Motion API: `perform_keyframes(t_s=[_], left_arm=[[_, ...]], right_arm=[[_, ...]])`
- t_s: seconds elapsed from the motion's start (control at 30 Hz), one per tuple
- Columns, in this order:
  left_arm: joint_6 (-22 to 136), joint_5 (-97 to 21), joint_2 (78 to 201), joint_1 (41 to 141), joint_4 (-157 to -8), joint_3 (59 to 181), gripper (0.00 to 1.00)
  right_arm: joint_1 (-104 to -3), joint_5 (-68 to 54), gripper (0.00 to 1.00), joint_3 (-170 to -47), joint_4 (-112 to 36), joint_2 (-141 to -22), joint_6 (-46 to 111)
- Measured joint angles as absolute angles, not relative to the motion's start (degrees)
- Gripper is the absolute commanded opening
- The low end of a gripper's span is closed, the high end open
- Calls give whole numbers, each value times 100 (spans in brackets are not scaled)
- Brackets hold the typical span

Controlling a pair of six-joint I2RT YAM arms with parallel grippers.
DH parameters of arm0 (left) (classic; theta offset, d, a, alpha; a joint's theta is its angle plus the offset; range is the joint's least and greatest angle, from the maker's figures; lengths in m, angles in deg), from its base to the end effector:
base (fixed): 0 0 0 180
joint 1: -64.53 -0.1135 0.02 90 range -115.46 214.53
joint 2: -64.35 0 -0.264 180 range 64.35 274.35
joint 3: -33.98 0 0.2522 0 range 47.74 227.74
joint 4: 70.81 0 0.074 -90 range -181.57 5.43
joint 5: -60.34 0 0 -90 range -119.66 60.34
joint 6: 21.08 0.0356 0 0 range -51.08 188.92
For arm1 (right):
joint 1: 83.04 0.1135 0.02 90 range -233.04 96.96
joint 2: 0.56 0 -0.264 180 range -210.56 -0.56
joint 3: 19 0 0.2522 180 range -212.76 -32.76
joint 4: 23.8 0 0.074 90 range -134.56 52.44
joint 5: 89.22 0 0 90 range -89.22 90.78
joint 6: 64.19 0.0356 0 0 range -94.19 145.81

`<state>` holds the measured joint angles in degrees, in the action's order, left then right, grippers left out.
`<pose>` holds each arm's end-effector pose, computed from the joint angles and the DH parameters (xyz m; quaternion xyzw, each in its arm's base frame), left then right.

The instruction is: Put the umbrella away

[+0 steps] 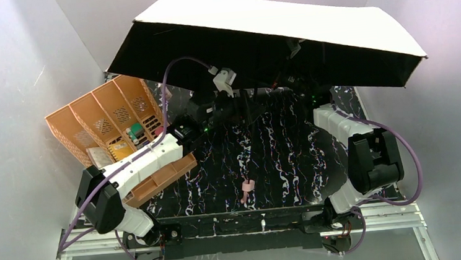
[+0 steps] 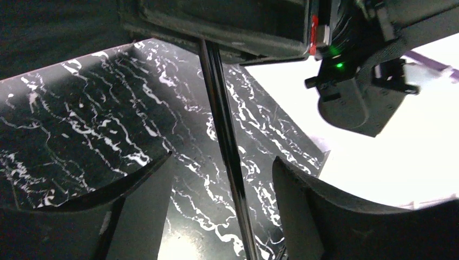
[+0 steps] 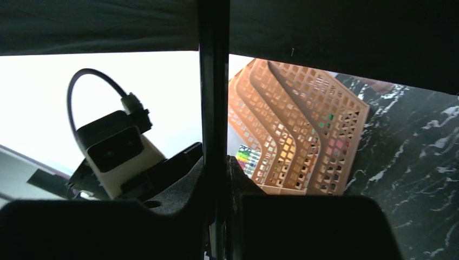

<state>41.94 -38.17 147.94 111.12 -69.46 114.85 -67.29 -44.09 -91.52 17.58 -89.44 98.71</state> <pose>0.2378 -0.2591 0.3613 0.1726 0.6943 -0.4597 0.5262 0.3269 0.1183 0.3484 -0.0452 0.5900 0.6914 0.4145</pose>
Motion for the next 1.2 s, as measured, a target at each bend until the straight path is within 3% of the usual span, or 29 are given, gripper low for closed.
perform_keyframes(t_s=[0.27,0.4,0.7,0.9,1.0,1.2], left_arm=[[3670,-4311,14960,10922,-6220,11487,45],[3442,-4606,15050,10806,-5951,11498,27],[3316,-5028,15233,10776,-5824,11760,0],[3410,-5196,15312,10771,-5886,11911,0],[3547,-5181,15310,10771,-6061,12003,0],[3904,-4858,15310,10787,-6648,12173,0]], right_arm=[[-6740,-4680,0,-9158,2409,-8955,10488],[-6755,-4734,0,-9158,2485,-8955,10540],[-6810,-4736,0,-9158,2765,-8955,10616],[-6856,-4723,0,-9158,2940,-8955,10662],[-6867,-4721,10,-9158,2984,-8955,10656],[-6948,-4701,48,-9095,2678,-8894,10431]])
